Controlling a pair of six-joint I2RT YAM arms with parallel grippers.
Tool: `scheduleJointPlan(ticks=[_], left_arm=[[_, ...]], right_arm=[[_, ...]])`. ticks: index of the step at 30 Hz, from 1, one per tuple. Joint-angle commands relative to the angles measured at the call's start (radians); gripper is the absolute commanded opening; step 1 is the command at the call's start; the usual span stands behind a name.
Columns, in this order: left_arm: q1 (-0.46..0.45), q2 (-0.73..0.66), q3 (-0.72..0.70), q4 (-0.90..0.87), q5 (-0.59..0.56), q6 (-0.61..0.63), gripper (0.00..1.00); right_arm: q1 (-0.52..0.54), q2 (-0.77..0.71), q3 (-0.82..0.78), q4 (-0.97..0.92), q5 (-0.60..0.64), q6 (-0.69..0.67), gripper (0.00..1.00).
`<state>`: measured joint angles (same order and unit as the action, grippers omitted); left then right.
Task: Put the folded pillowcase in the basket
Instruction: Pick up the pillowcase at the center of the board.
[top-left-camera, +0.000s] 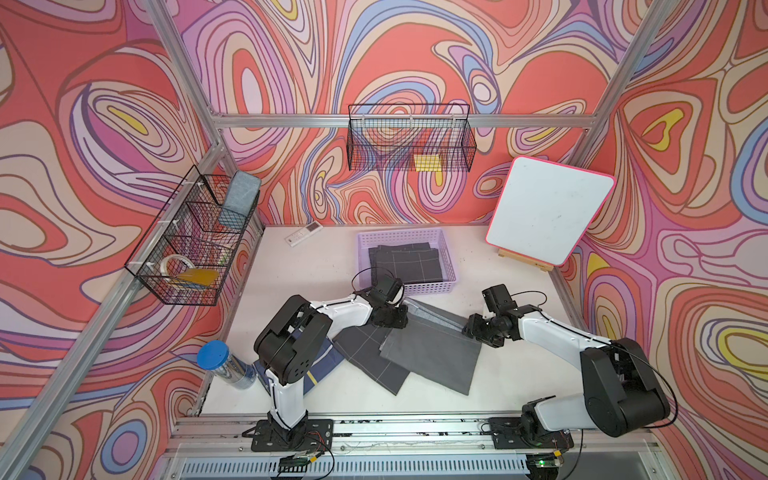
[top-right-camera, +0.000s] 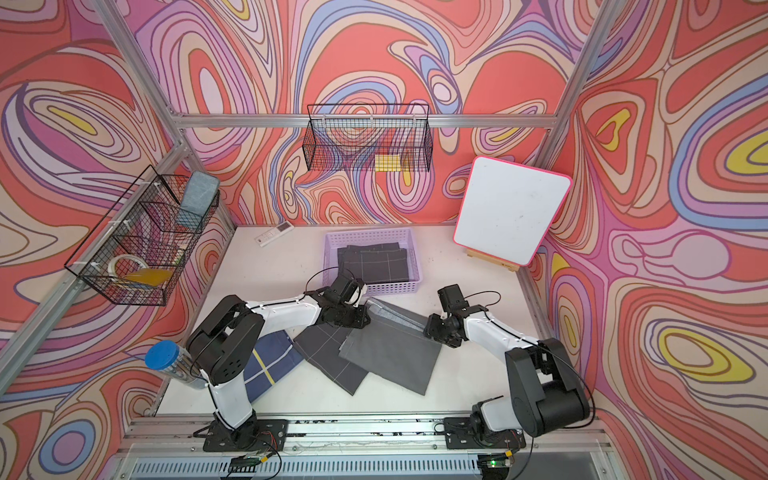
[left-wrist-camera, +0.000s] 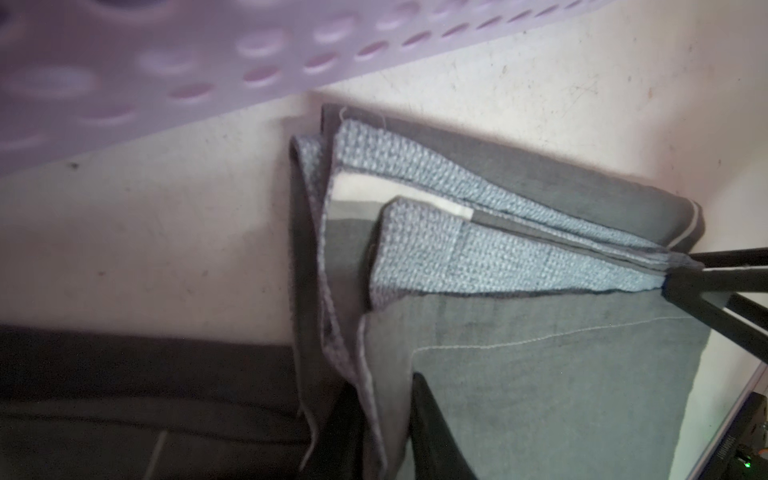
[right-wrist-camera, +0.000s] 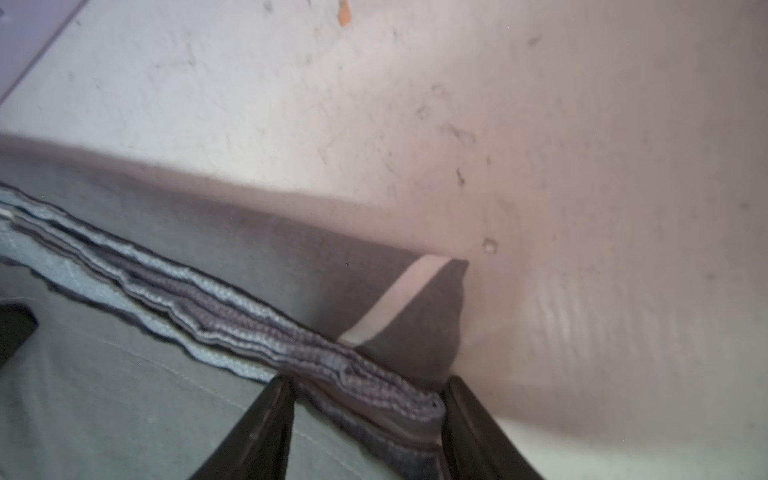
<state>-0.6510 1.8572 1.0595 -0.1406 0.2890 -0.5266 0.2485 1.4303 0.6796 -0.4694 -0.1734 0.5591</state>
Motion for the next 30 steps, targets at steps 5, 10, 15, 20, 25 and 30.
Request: scheduleJointPlan(ticks=[5,10,15,20,25,30], left_arm=[[0.005,0.01,0.005,0.048,0.03,0.008,0.0],[0.005,-0.035,-0.029,0.083,0.029,-0.003,0.0],[0.005,-0.099,-0.07,0.116,0.026,-0.011,0.0],[0.005,-0.179,-0.104,0.127,0.024,-0.018,0.0],[0.004,-0.268,-0.15,0.162,0.026,-0.029,0.0],[0.004,-0.365,-0.178,0.174,-0.002,-0.025,0.0]], right_arm=[[0.003,0.016,-0.02,0.062,-0.042,0.005,0.12],[0.003,-0.052,-0.022,0.05,-0.043,0.004,0.0],[0.003,-0.15,-0.021,0.033,-0.042,-0.001,0.0],[0.003,-0.3,-0.017,0.005,-0.021,-0.004,0.0],[0.003,-0.414,0.004,-0.021,-0.002,-0.021,0.0],[0.003,-0.455,0.044,-0.022,0.011,-0.063,0.0]])
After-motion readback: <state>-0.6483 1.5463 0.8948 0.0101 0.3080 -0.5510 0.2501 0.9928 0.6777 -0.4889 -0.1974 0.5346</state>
